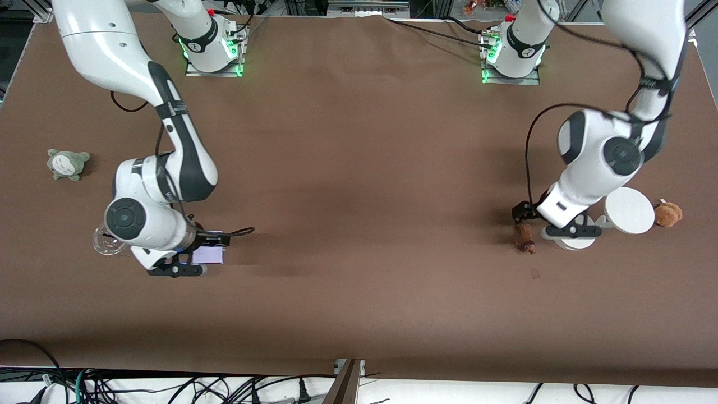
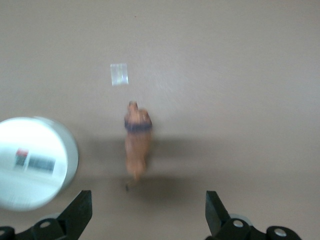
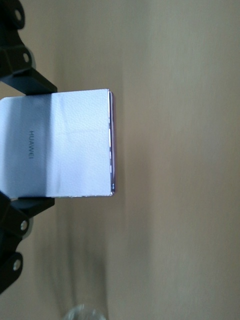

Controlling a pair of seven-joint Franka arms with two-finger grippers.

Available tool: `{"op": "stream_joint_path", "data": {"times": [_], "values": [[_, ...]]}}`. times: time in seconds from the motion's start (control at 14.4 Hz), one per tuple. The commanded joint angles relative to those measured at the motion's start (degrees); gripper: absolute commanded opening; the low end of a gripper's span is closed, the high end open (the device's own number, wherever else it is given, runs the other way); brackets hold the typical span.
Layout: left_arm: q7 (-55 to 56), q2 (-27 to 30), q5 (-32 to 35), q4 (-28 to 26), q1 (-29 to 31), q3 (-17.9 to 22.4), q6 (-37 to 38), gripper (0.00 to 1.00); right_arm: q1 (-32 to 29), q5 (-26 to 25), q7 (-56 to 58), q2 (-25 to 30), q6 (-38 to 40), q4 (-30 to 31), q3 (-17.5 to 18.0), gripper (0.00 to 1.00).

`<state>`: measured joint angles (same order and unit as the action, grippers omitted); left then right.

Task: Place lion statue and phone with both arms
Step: 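Release the lion with the left gripper while the right gripper lifts the phone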

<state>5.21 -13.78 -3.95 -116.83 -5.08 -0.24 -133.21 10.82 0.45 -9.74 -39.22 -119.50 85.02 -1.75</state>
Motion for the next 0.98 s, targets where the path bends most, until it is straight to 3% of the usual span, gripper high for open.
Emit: {"op": "stream_joint_path", "data": {"times": [0.0, 0.28, 0.49, 0.63, 0.91], "values": [[-0.73, 13.83, -2.46, -3.41, 1.04, -0.81, 12.49, 1.0, -2.11, 0.08, 3.14, 1.07, -0.55, 3.04, -0.18, 0.41], [2.34, 23.0, -1.94, 0.09, 2.44, -0.46, 25.86, 1.0, -3.17, 0.08, 3.24, 0.11, -1.26, 3.58, -0.18, 0.41], [2.44, 23.1, 3.32, 10.97, 4.2, -0.72, 38.69, 1.0, -4.67, -0.27, 4.72, -1.03, -2.66, 3.58, -0.27, 0.41], [2.26, 23.1, 3.6, 15.99, 4.47, -0.2, 43.36, 1.0, -5.98, -0.1, 7.27, -1.56, -3.72, 3.58, -0.18, 0.41], [1.82, 20.65, 3.69, 22.16, 4.47, -0.63, 46.64, 1.0, -6.43, -0.01, 7.46, -2.79, -5.47, 3.84, -0.18, 0.41]]}}
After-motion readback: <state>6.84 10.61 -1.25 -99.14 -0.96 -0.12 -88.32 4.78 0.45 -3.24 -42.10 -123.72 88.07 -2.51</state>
